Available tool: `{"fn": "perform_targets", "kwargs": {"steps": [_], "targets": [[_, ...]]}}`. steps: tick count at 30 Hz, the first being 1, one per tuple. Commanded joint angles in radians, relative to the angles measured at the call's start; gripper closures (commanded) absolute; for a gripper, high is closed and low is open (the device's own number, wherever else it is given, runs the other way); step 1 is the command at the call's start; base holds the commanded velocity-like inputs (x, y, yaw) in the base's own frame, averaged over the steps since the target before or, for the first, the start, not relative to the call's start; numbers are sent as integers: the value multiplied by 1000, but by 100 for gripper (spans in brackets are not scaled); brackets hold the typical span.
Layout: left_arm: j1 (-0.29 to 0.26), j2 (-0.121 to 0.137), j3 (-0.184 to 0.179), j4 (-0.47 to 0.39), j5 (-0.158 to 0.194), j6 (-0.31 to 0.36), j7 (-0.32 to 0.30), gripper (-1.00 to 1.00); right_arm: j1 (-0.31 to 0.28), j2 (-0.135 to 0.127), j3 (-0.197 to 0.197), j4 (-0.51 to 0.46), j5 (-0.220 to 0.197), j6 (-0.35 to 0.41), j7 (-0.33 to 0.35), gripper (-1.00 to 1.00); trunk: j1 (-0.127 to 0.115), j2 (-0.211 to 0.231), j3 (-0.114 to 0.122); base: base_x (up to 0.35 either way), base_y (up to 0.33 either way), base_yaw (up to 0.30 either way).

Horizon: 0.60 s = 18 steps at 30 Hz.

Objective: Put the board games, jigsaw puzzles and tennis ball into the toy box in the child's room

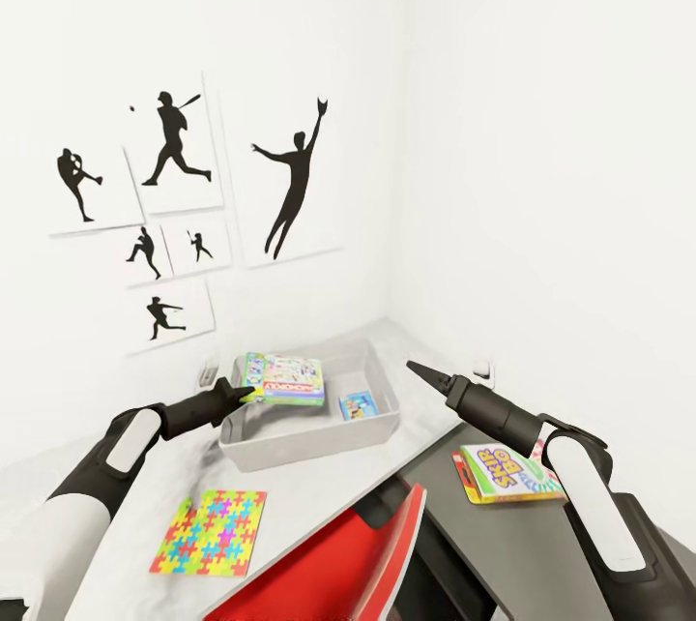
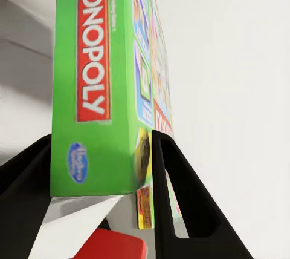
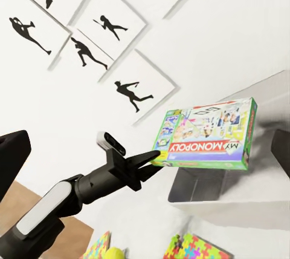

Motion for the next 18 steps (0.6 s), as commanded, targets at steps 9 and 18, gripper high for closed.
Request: {"fn": "perform_targets", "kwargs": {"steps": [9,18], "targets": [[-1,2,1,-1,3,-26,-11,100,-1,-1,1,0,-1,3,1,-100,1,-2,-17,0,0,0],[-1,1,2,-3,3,-33,-13,100,-1,-1,1,0,-1,3,2,-100,1,-2,-31,0,0,0]]}}
